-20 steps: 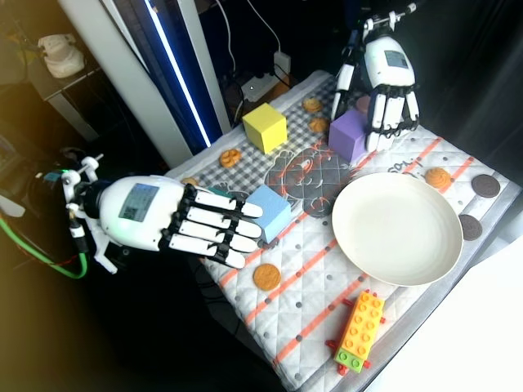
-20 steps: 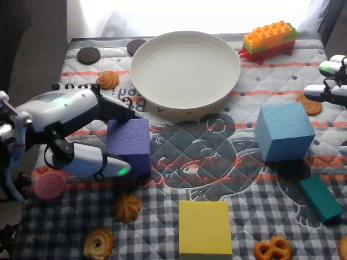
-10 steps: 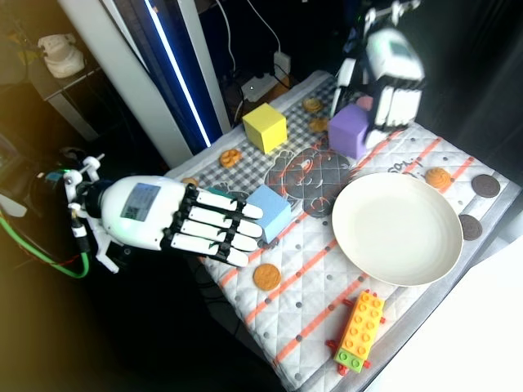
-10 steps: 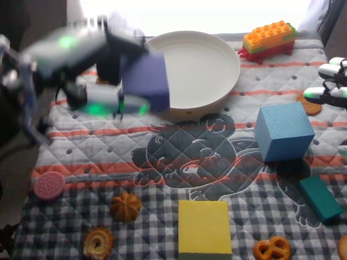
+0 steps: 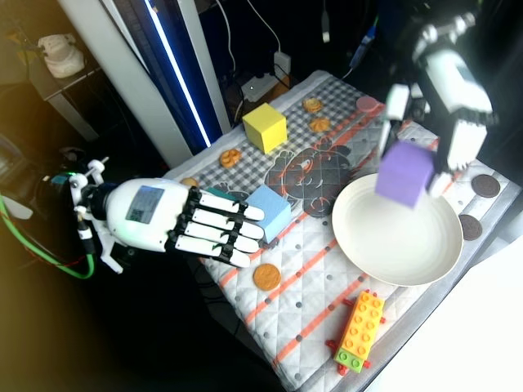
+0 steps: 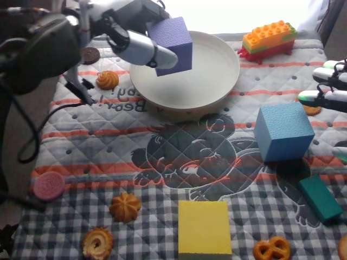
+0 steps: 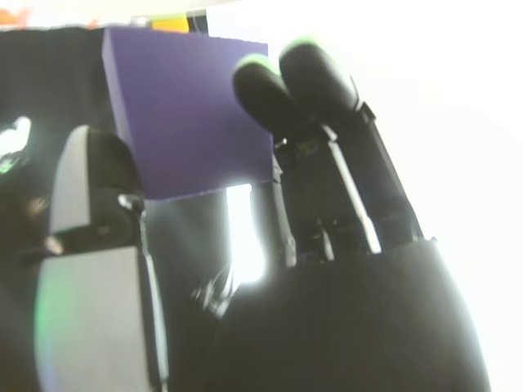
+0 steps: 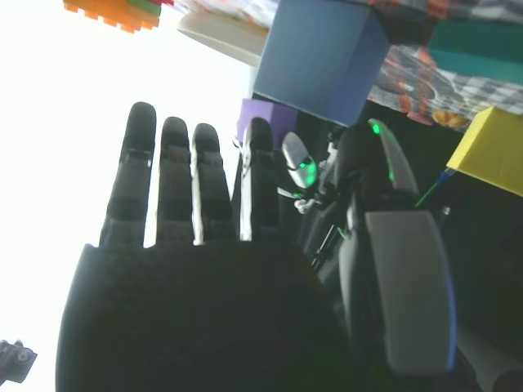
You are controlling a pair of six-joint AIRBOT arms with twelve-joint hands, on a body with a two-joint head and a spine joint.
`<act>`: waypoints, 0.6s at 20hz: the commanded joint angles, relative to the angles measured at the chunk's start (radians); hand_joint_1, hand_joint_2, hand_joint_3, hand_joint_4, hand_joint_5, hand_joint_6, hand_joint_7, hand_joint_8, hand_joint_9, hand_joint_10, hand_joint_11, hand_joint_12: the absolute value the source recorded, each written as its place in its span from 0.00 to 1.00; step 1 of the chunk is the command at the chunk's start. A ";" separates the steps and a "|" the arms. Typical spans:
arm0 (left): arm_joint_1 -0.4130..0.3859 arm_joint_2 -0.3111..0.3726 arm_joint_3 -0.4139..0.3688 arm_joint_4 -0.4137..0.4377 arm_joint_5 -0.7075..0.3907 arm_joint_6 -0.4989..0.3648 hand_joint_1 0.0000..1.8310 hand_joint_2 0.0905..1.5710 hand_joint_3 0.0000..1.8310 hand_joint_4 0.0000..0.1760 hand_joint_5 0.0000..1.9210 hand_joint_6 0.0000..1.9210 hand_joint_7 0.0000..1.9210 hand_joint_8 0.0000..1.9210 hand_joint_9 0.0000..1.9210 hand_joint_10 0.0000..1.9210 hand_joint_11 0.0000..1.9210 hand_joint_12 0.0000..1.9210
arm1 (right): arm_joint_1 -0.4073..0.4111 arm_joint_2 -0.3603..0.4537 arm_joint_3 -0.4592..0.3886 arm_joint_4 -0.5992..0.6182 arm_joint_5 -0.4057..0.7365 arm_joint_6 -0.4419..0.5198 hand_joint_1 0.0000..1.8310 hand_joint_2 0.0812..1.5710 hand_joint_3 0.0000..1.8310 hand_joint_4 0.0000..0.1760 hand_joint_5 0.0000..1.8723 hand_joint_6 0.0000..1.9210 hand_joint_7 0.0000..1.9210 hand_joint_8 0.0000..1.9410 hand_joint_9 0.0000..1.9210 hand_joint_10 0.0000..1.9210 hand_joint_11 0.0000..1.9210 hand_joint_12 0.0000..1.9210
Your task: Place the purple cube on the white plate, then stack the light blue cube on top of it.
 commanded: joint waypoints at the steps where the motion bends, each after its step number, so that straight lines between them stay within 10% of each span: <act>1: -0.021 -0.022 0.030 -0.005 -0.051 -0.006 0.68 0.71 0.00 0.00 0.46 0.50 0.51 0.63 0.50 0.60 0.45 0.74 | 0.016 0.001 0.007 0.015 0.122 0.014 0.27 0.80 0.00 0.70 0.17 0.00 0.06 0.00 0.05 0.00 0.00 0.24; 3: -0.019 -0.049 0.063 -0.030 -0.033 0.012 0.67 0.72 0.00 0.00 0.45 0.53 0.48 0.67 0.44 0.62 0.37 0.77 | 0.019 0.000 0.008 0.013 0.122 0.014 0.26 0.80 0.00 0.75 0.17 0.00 0.06 0.00 0.05 0.00 0.00 0.22; 7: -0.008 -0.064 0.083 -0.055 -0.026 0.012 0.56 0.74 0.00 0.01 0.43 0.64 0.34 0.58 0.31 0.67 0.24 0.73 | 0.025 -0.004 0.010 0.010 0.122 0.015 0.28 0.80 0.00 0.48 0.18 0.00 0.07 0.00 0.05 0.00 0.00 0.22; 9: -0.004 -0.066 0.084 -0.053 -0.025 0.012 0.50 0.64 0.00 0.03 0.32 0.18 0.23 0.57 0.18 0.70 0.06 0.82 | 0.025 -0.004 0.010 0.010 0.123 0.015 0.24 0.79 0.00 0.60 0.18 0.00 0.09 0.00 0.08 0.00 0.01 0.27; 10: -0.003 -0.066 0.084 -0.053 -0.024 0.012 0.48 0.63 0.00 0.26 0.31 0.07 0.19 0.53 0.12 0.69 0.01 0.80 | 0.025 -0.004 0.010 0.010 0.124 0.015 0.25 0.79 0.00 0.51 0.20 0.00 0.10 0.00 0.09 0.00 0.01 0.31; 12: 0.002 -0.066 0.082 -0.054 -0.025 0.012 0.45 0.61 0.00 0.38 0.30 0.01 0.20 0.38 0.12 0.56 0.00 0.66 | 0.025 -0.004 0.010 0.010 0.128 0.018 0.28 0.78 0.00 0.57 0.19 0.00 0.10 0.00 0.10 0.00 0.00 0.33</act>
